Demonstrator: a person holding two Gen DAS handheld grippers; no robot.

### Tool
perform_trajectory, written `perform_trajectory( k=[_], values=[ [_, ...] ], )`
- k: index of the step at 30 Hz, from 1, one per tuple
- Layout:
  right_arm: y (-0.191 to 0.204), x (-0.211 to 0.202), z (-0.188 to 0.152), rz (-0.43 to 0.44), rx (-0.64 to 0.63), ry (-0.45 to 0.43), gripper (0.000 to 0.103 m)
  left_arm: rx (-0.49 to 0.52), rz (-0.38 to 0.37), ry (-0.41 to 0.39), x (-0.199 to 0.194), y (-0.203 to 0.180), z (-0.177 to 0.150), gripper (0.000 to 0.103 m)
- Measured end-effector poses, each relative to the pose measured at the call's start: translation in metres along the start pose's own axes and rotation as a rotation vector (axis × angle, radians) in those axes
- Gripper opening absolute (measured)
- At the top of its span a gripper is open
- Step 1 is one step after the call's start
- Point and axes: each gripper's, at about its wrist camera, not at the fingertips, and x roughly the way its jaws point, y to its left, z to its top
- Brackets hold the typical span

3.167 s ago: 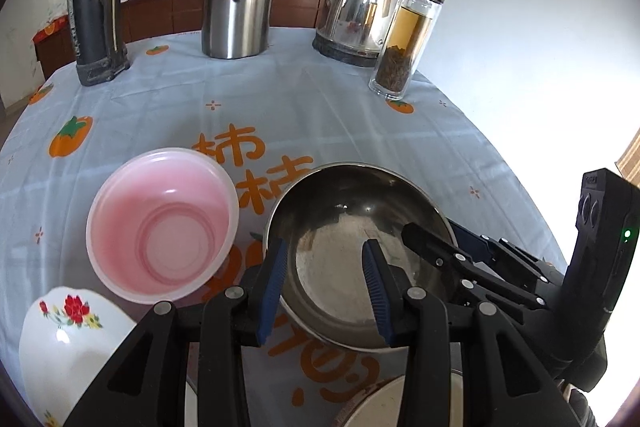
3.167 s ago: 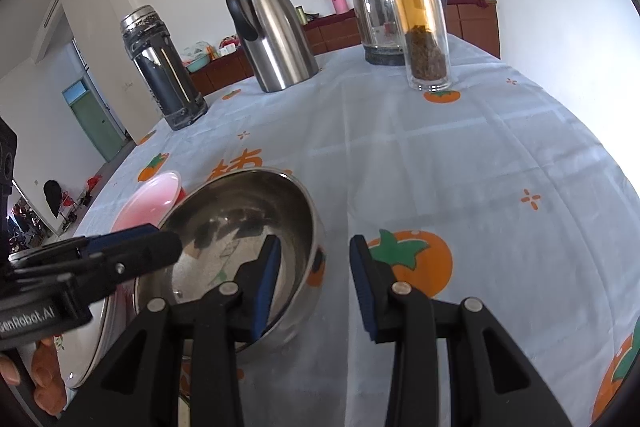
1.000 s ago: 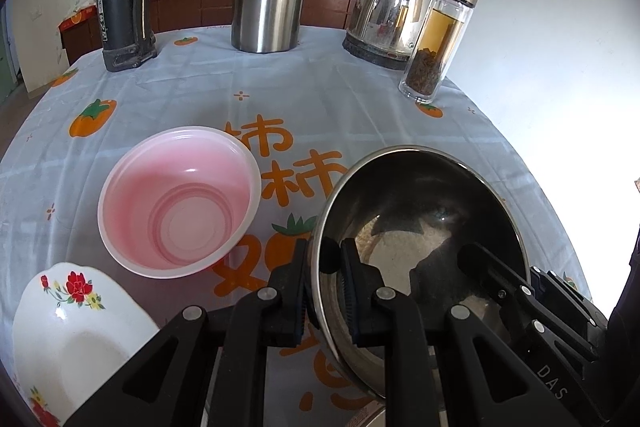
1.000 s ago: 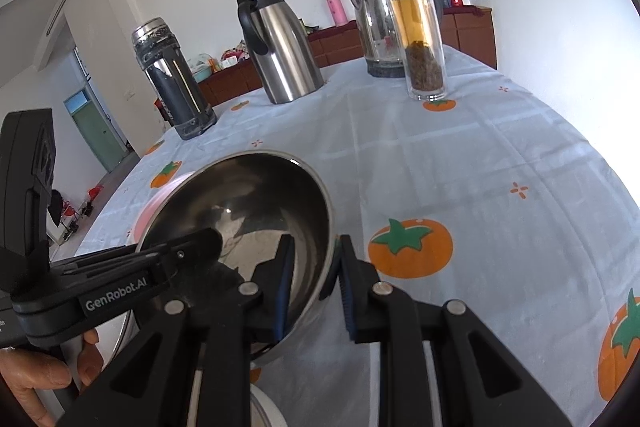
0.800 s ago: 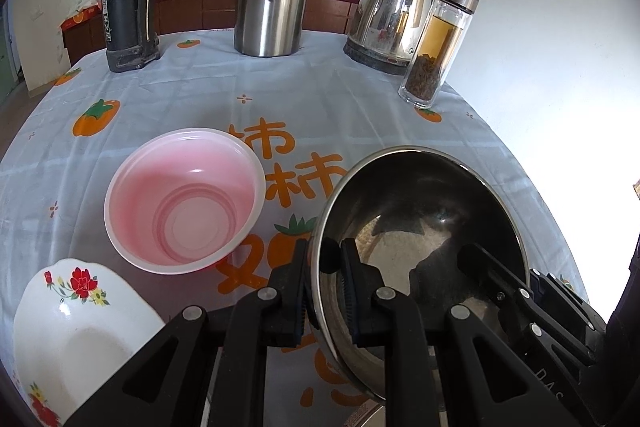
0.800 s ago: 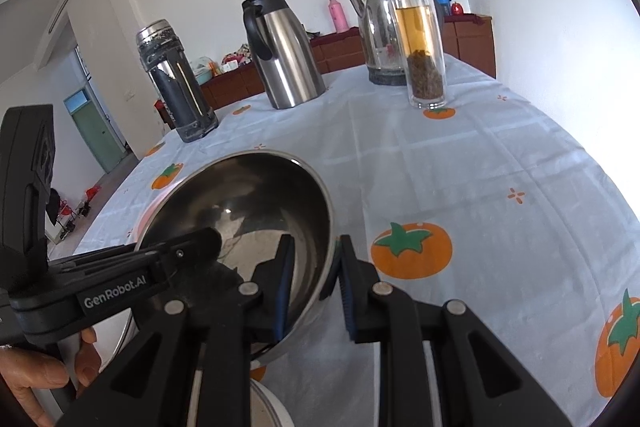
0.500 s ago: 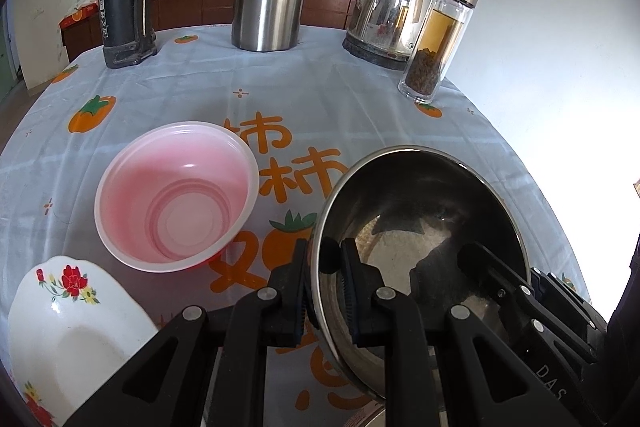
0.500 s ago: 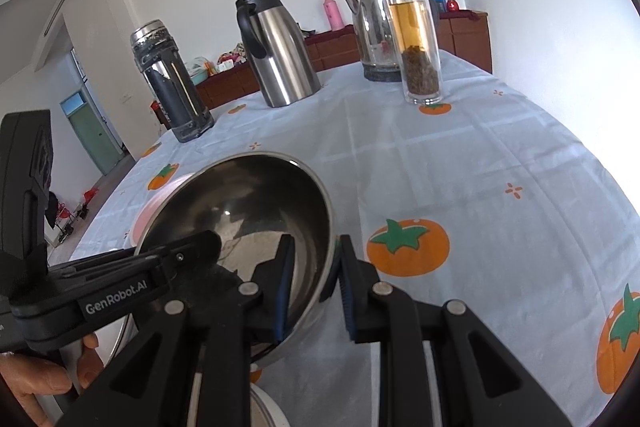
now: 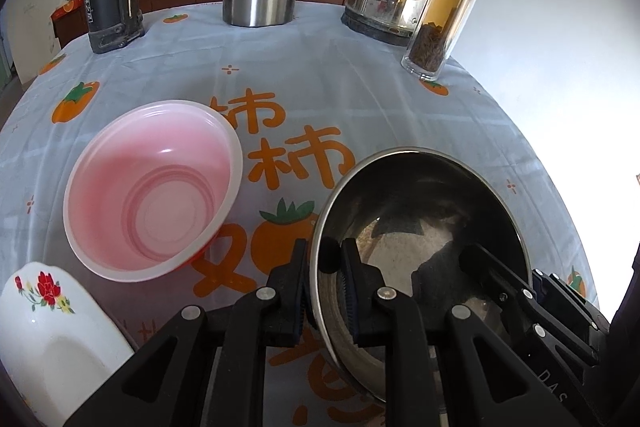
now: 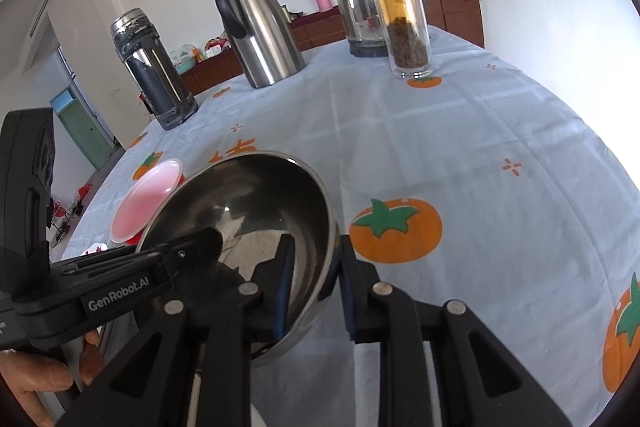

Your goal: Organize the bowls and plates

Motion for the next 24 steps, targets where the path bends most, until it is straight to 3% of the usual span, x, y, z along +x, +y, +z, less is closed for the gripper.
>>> perform_trajectory(
  k=[5, 8, 11, 18, 24],
  values=[
    [0.002, -0.003, 0.001, -0.010, -0.011, -0.025, 0.027, 0.029, 0.046, -0.030, -0.006, -0.001, 0.002, 0.022],
    [0.004, -0.011, 0.002, -0.037, -0.026, -0.064, 0.045, 0.036, 0.065, -0.048, -0.012, -0.001, 0.005, 0.044],
    [0.006, -0.017, 0.002, -0.034, -0.033, -0.095, 0.045, 0.042, 0.086, -0.073, -0.018, 0.002, 0.006, 0.045],
    [0.013, -0.022, 0.008, -0.008, -0.064, -0.118, 0.045, 0.001, 0.054, -0.073, -0.027, 0.022, 0.013, 0.045],
    [0.036, -0.010, 0.025, 0.013, -0.159, -0.058, 0.045, 0.009, 0.075, -0.097, -0.039, 0.028, 0.013, 0.045]
  ],
)
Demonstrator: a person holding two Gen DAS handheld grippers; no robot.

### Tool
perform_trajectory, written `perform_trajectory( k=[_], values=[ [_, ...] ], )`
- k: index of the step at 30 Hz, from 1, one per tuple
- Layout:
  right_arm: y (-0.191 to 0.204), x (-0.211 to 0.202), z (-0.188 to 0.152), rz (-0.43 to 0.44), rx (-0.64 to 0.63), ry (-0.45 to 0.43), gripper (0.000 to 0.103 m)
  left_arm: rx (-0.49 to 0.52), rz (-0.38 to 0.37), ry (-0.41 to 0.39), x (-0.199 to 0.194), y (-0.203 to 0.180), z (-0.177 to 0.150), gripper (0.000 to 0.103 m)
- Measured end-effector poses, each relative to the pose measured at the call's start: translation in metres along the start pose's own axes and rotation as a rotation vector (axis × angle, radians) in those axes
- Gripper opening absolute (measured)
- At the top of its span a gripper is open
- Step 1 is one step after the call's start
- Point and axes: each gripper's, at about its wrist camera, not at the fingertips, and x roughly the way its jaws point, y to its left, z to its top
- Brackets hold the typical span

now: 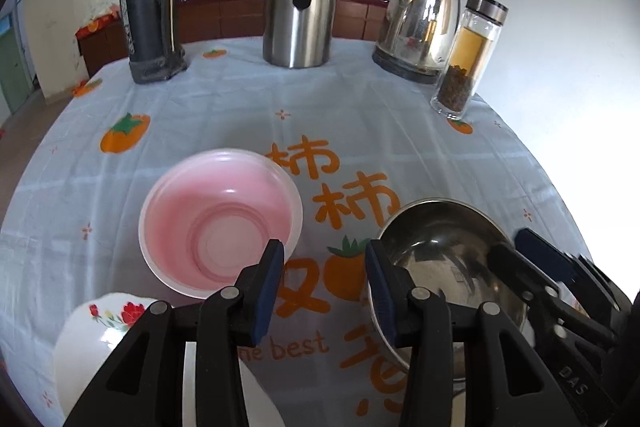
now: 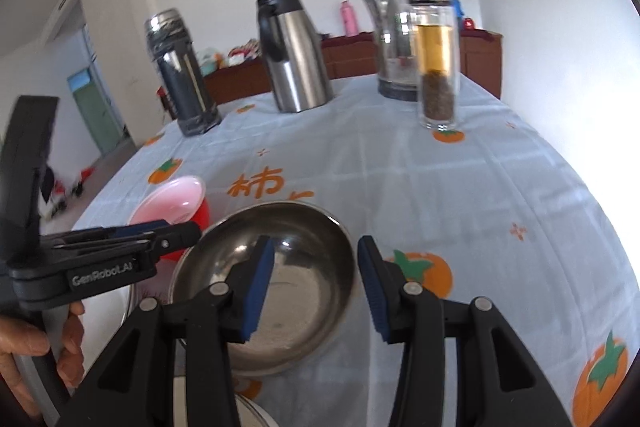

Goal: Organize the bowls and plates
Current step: 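Open the left gripper to release the steel bowl, then close the left gripper on the pink plastic bowl rim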

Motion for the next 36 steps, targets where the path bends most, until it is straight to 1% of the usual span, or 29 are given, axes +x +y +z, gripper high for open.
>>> perform_trajectory(
  k=[3, 7, 10, 13, 16, 19, 22, 26, 29, 32, 34, 35, 36],
  values=[
    [0.004, 0.005, 0.003, -0.003, 0.002, 0.013, 0.045, 0.021, -0.027, 0.002, -0.005, -0.001, 0.000, 0.045],
    [0.003, 0.004, 0.009, 0.028, 0.033, 0.029, 0.045, 0.003, -0.018, -0.025, -0.013, 0.012, 0.008, 0.045],
    [0.008, 0.008, 0.020, 0.048, 0.039, 0.051, 0.045, -0.011, 0.022, -0.039, -0.016, 0.027, 0.014, 0.045],
    [0.021, 0.016, 0.033, 0.095, 0.041, 0.100, 0.045, -0.037, 0.061, -0.038, -0.017, 0.047, 0.020, 0.045],
    [0.035, 0.030, 0.040, 0.140, 0.060, 0.179, 0.045, -0.049, 0.096, -0.028, -0.015, 0.064, 0.024, 0.045],
    [0.050, 0.044, 0.043, 0.173, 0.080, 0.240, 0.045, -0.057, 0.139, -0.018, -0.011, 0.080, 0.029, 0.045],
    [0.060, 0.059, 0.045, 0.170, 0.083, 0.274, 0.045, -0.079, 0.176, -0.016, -0.006, 0.096, 0.031, 0.045],
    [0.073, 0.081, 0.049, 0.157, 0.074, 0.310, 0.045, -0.101, 0.200, 0.007, 0.005, 0.113, 0.033, 0.045],
    [0.080, 0.101, 0.051, 0.125, 0.058, 0.354, 0.044, -0.110, 0.205, 0.036, 0.018, 0.120, 0.034, 0.045],
    [0.087, 0.119, 0.050, 0.115, 0.032, 0.390, 0.039, -0.113, 0.196, 0.071, 0.032, 0.125, 0.034, 0.045],
    [0.089, 0.126, 0.050, 0.103, 0.013, 0.400, 0.031, -0.115, 0.183, 0.091, 0.039, 0.126, 0.033, 0.045],
    [0.090, 0.128, 0.049, 0.111, 0.010, 0.411, 0.023, -0.108, 0.182, 0.102, 0.042, 0.125, 0.032, 0.045],
    [0.091, 0.132, 0.048, 0.122, 0.006, 0.425, 0.018, -0.096, 0.179, 0.112, 0.046, 0.123, 0.031, 0.045]
  ],
)
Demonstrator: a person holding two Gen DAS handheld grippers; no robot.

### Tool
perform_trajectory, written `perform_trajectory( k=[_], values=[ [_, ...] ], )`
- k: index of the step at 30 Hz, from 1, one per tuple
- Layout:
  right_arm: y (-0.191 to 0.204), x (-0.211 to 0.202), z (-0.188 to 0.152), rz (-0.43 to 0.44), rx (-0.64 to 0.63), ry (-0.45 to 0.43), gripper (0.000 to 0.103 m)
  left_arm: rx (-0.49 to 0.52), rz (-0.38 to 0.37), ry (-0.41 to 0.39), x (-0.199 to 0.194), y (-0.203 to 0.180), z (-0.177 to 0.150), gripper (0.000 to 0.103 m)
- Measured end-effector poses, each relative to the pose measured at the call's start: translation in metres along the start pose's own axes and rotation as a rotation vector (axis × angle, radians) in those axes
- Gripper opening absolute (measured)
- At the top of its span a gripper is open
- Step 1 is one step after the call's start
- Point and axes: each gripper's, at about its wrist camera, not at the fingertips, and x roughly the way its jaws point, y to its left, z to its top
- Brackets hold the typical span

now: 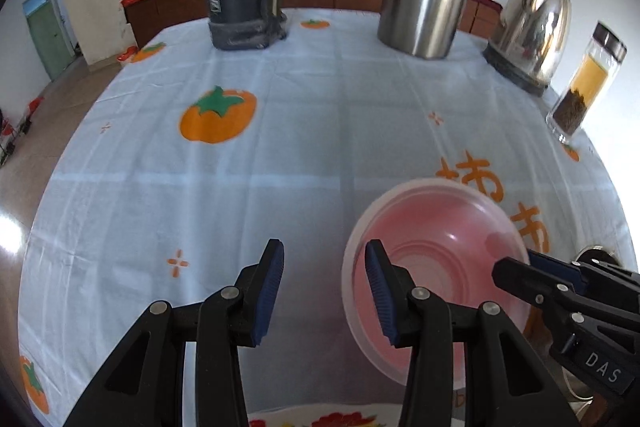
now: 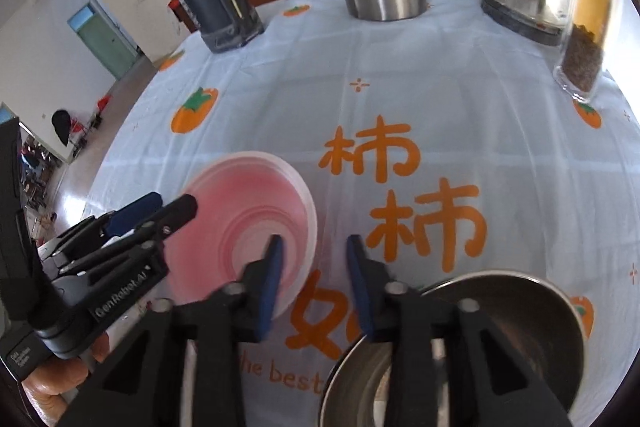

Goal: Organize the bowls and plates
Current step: 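Close the left gripper on the pink plastic bowl rim, then lift the pink bowl and lower it into the steel bowl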

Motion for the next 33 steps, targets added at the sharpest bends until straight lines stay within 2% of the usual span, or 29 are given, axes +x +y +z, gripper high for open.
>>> perform_trajectory(
  k=[3, 4, 5, 6, 8, 11, 16, 24, 33],
  values=[
    [0.006, 0.002, 0.000, -0.019, -0.029, -0.001, 0.017, 0.015, -0.019, 0.015, 0.004, -0.006, -0.003, 0.043],
    [0.008, 0.001, 0.000, -0.037, -0.043, -0.009, 0.017, 0.015, -0.030, 0.011, 0.004, -0.008, -0.005, 0.039],
    [0.010, 0.000, -0.001, -0.044, -0.056, -0.012, 0.017, 0.012, -0.042, 0.011, 0.004, -0.010, -0.005, 0.028],
    [0.012, 0.000, -0.003, -0.049, -0.069, -0.014, 0.014, 0.008, -0.061, 0.016, 0.004, -0.012, -0.006, 0.025],
    [0.012, -0.001, -0.005, -0.061, -0.081, -0.022, 0.014, 0.005, -0.051, 0.000, 0.001, -0.014, -0.006, 0.025],
    [0.002, -0.010, -0.007, -0.010, -0.032, -0.058, 0.012, -0.008, -0.069, -0.027, -0.008, -0.017, -0.005, 0.024],
    [0.002, -0.038, -0.008, 0.017, -0.027, -0.129, 0.012, 0.003, -0.074, -0.077, -0.033, -0.027, -0.003, 0.024],
    [-0.003, -0.112, -0.029, -0.053, -0.052, -0.243, 0.012, 0.062, -0.130, -0.169, -0.087, -0.067, -0.006, 0.024],
    [-0.044, -0.143, -0.064, -0.096, 0.035, -0.245, 0.012, 0.160, -0.159, -0.173, -0.101, -0.124, -0.029, 0.024]
  ],
)
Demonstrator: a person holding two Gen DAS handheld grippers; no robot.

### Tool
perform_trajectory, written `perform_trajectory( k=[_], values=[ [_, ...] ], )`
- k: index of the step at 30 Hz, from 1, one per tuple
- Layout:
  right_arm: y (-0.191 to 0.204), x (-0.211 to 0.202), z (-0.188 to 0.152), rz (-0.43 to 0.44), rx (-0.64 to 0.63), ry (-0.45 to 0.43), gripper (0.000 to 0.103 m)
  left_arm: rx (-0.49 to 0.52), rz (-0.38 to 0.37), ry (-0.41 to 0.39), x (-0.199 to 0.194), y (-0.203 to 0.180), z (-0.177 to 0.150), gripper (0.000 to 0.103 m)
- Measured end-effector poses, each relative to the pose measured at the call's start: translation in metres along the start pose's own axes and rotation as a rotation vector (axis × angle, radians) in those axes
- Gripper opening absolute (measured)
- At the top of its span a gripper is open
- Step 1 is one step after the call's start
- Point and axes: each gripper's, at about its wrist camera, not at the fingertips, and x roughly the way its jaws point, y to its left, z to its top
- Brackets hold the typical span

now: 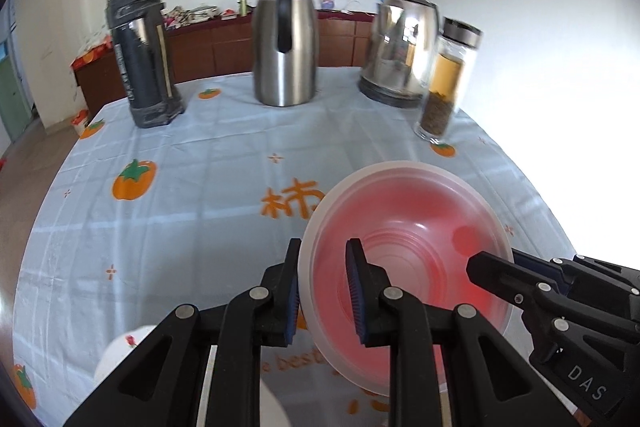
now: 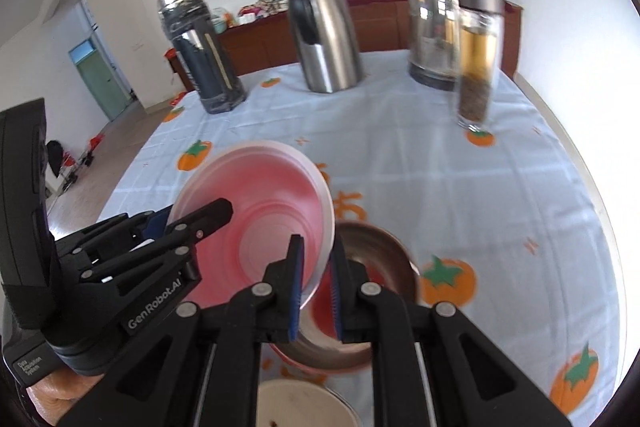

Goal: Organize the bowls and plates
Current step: 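Lift the pink bowl and lower it into the steel bowl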

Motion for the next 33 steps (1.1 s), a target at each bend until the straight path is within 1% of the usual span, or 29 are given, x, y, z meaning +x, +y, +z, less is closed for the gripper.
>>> perform_trajectory(
  k=[3, 7, 19, 27, 33],
  values=[
    [-0.012, -0.004, -0.006, -0.012, 0.017, 0.000, 0.012, 0.014, -0.011, 0.013, 0.004, -0.012, -0.006, 0.024],
    [-0.023, -0.006, -0.014, -0.015, 0.033, 0.002, 0.012, 0.025, -0.007, 0.038, 0.011, -0.024, -0.014, 0.024],
    [-0.045, 0.006, -0.037, -0.001, 0.069, 0.025, 0.012, 0.043, 0.019, 0.086, 0.032, -0.035, -0.034, 0.024],
    [-0.040, 0.013, -0.043, -0.043, 0.032, 0.011, 0.012, 0.041, 0.037, 0.101, 0.042, -0.035, -0.038, 0.024],
    [-0.034, 0.015, -0.049, -0.103, -0.022, -0.033, 0.013, 0.070, 0.065, 0.080, 0.043, -0.039, -0.041, 0.024]
  ],
)
